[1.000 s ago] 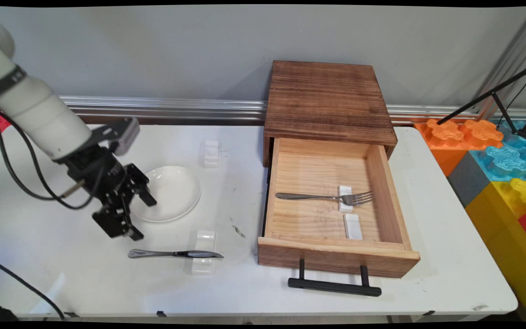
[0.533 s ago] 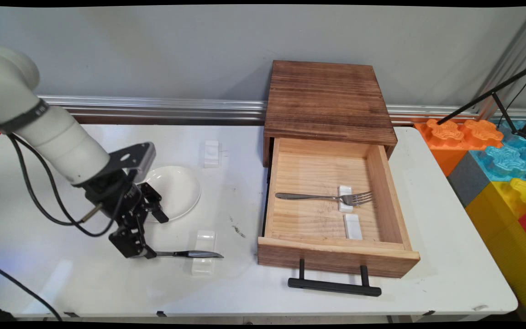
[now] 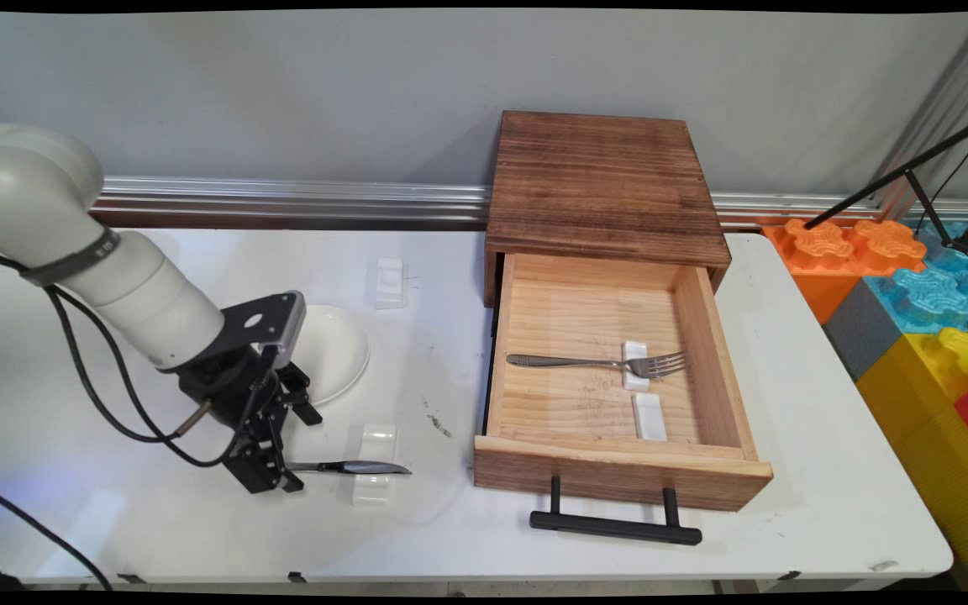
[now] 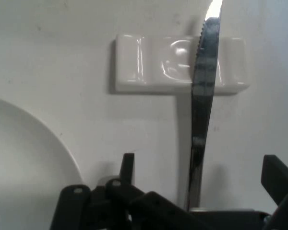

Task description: Pick up the knife from the right of the white plate

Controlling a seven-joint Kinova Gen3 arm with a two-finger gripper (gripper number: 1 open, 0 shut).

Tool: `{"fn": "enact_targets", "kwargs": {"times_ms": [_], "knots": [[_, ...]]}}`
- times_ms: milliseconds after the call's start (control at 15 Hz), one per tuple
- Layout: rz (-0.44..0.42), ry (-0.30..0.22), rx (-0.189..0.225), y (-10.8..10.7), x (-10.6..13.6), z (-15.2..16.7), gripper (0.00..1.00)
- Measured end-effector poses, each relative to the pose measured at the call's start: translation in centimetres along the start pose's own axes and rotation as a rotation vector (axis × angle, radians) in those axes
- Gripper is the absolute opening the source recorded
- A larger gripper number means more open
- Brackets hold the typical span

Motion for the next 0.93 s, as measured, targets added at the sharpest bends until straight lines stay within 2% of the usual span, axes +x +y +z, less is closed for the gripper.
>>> {"fn": "enact_targets", "kwargs": {"times_ms": [800, 867, 933], "knots": [[0.015, 0.004, 0.034, 0.4, 0.2, 2.2, 1.00], [0.018, 0.004, 0.034, 0.4, 0.2, 2.2, 0.00], [0.020, 0.003, 0.035, 0.4, 0.2, 2.3, 0.00]]}}
